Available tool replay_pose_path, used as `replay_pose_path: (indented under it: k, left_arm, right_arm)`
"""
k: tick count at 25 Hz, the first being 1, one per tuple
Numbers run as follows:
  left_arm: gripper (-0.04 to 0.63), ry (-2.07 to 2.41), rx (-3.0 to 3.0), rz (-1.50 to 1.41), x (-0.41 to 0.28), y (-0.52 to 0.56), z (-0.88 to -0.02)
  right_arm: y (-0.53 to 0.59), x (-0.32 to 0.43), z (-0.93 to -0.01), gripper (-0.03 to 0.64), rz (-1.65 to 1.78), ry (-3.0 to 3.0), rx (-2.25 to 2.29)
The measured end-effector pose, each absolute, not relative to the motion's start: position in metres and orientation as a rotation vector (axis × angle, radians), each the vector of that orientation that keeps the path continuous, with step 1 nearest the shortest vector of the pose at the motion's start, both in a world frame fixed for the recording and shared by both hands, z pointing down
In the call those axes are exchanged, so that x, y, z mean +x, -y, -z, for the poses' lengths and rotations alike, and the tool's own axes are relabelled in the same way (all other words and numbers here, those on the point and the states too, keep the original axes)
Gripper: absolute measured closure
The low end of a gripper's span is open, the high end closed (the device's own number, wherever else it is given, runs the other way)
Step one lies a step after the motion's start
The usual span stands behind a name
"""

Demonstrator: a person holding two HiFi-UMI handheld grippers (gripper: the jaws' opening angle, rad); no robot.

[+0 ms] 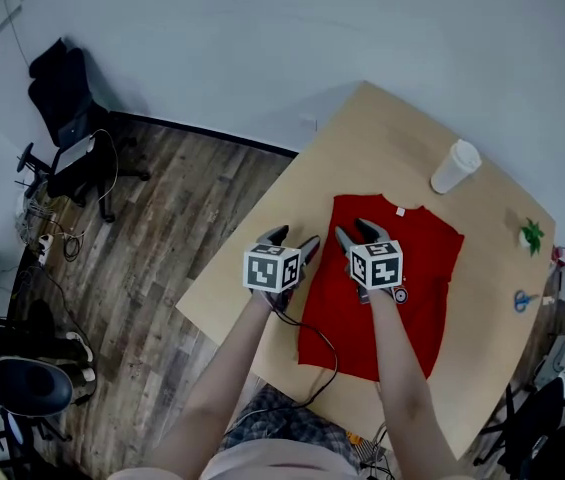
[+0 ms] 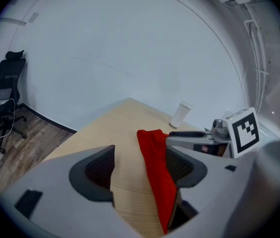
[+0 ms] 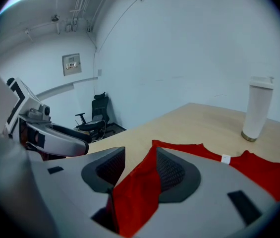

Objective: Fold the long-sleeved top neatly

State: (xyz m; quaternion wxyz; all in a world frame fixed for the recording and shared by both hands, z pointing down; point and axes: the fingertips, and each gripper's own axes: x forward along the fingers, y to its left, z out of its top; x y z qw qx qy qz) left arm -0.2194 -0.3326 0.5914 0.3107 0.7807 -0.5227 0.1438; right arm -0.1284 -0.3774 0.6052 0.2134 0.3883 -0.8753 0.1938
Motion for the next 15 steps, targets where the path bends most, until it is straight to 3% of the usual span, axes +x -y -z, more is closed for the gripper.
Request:
replay_pose_path:
  k: [15]
  left_arm:
    - [0.293, 1.334, 2.279, -0.306, -0.168, 0.321, -0.514]
  right_arm:
    - [0.328, 0.020, -0.487, 0.454, -0.398, 2.492, 1.555]
